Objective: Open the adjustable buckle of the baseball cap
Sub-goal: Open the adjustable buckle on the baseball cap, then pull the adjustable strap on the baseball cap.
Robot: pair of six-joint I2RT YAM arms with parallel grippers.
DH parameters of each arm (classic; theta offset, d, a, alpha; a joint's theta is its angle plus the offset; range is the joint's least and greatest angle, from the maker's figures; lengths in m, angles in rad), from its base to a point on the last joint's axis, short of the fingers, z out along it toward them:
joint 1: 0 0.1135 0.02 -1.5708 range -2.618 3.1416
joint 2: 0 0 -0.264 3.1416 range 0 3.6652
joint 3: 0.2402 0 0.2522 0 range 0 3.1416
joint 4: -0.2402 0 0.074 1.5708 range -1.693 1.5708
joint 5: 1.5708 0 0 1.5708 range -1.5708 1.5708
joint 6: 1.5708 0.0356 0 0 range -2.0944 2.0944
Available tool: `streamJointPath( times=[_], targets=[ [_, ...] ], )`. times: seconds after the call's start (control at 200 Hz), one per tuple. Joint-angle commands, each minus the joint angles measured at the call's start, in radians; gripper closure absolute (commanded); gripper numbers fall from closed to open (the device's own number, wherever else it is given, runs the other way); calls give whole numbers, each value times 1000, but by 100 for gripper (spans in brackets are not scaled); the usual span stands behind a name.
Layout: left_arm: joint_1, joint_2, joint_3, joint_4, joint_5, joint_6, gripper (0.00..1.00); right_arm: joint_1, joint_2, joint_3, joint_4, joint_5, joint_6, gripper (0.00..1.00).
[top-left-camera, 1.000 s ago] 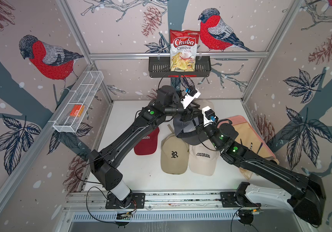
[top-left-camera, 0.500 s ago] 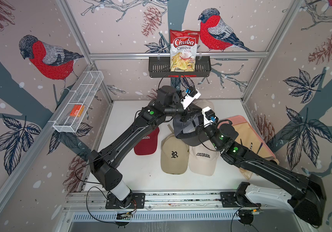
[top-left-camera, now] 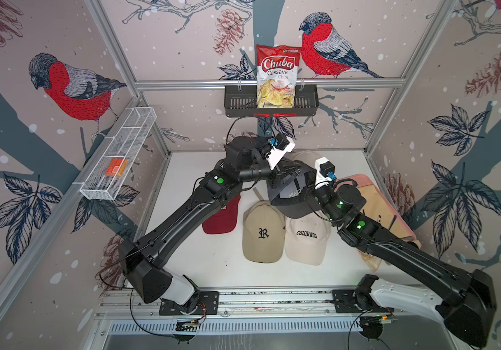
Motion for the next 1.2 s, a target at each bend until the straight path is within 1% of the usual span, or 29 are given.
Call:
streamJointPath(
  times=[0.0, 0.015, 0.06, 0.08, 0.095, 0.165, 0.225, 0.34, 0.41, 0.5, 0.61, 0.755, 0.911, 1.066, 1.196],
  targets=[
    [1, -8, -3, 72, -8, -18, 100, -1, 0, 4, 11, 14, 28, 100],
    [0, -7, -3, 73, -10, -19, 99, -1, 0, 5, 11, 14, 28, 100],
    [0, -8, -2, 75, -21, -24, 73, -2, -1, 7, 7, 11, 30, 100],
    [0, -8, 0, 75, -25, -23, 66, -1, -1, 9, 8, 10, 30, 100],
    [0, -8, 0, 75, -28, -23, 62, -2, -1, 10, 7, 10, 31, 100],
    [0, -16, -4, 79, -53, -23, 52, -3, 0, 13, 1, 7, 34, 100],
    [0, -33, -11, 84, -80, -12, 49, -4, 0, 15, -5, 0, 41, 100],
    [3, -92, -41, 81, -147, 17, 47, -13, 2, 16, -11, -16, 57, 100],
    [12, -133, -70, 77, -156, 21, 47, -16, 3, 18, -17, -22, 60, 100],
    [18, -175, -114, 56, -138, 20, 50, -18, 6, 24, -23, -29, 64, 100],
    [18, -199, -177, 52, -73, -6, 54, -20, 11, 34, -29, -39, 67, 100],
    [19, -183, -243, 102, 13, -60, 55, -21, 18, 51, -38, -50, 71, 100],
    [18, -151, -274, 144, 6, -65, 51, -20, 13, 58, -49, -60, 78, 100],
    [19, -102, -255, 169, 10, -64, 49, -20, 12, 60, -61, -68, 82, 100],
    [17, -73, -249, 186, -14, -57, 47, -19, 11, 61, -67, -80, 84, 100]
  ],
)
